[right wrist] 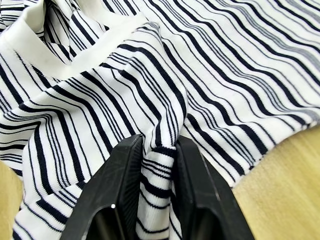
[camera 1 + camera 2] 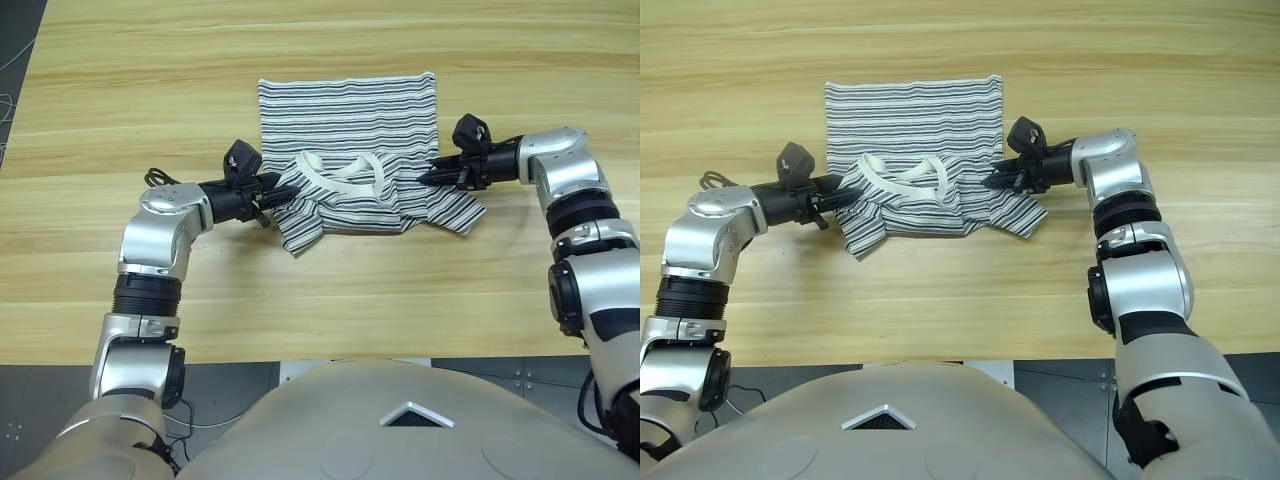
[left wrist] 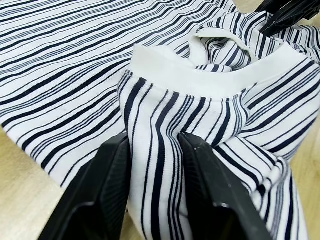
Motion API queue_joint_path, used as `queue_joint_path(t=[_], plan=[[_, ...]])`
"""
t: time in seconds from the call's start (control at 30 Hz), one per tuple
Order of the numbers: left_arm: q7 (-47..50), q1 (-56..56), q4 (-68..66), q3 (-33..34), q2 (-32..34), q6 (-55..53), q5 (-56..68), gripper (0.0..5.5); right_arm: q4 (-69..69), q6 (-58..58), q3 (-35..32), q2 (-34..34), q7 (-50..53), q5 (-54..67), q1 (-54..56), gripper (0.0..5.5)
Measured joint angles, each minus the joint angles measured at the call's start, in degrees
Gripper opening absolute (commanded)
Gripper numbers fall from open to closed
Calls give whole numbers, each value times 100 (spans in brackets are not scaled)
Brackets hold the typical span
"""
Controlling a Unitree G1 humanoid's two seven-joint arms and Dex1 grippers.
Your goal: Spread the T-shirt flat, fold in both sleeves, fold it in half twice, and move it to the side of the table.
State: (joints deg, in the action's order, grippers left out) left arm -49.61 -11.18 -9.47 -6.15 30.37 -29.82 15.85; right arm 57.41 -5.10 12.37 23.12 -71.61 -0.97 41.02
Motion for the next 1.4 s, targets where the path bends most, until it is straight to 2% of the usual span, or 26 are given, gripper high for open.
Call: queue_joint_path(t=[0.07, 0.17, 0.57, 0.6, 0.73, 0.9, 1.17, 1.3, 1.4], plan=[[5, 19, -1, -2, -35, 24, 0, 166, -122, -17, -32, 0, -79, 16, 1, 107], [6, 47, 6, -2, -60, 84, 0, 166, -245, -68, -45, -6, -160, 20, 4, 164], [20, 263, 421, 9, -65, 36, 24, 166, -566, -560, -97, -93, -218, 221, -16, 164], [25, 264, 441, 9, -65, 18, 24, 147, -579, -589, -87, -98, -219, 220, -38, 167], [42, 266, 463, 16, -65, -3, 27, 102, -663, -641, -24, -98, -218, 210, -154, 103], [67, 283, 465, 33, -67, -14, 77, 22, -729, -667, -5, -96, -222, 236, -170, 11], [-178, 372, 678, 144, -72, 148, 329, 13, -857, -875, -279, -65, -619, 670, -172, 10], [-1386, 864, 1469, 19, 260, 408, 855, 13, -1332, -1021, -136, 224, -1624, 840, -348, 10], [-2157, 1356, 1959, -451, 700, 582, 872, 13, -1879, -852, 528, 650, -2049, 781, -949, 10]])
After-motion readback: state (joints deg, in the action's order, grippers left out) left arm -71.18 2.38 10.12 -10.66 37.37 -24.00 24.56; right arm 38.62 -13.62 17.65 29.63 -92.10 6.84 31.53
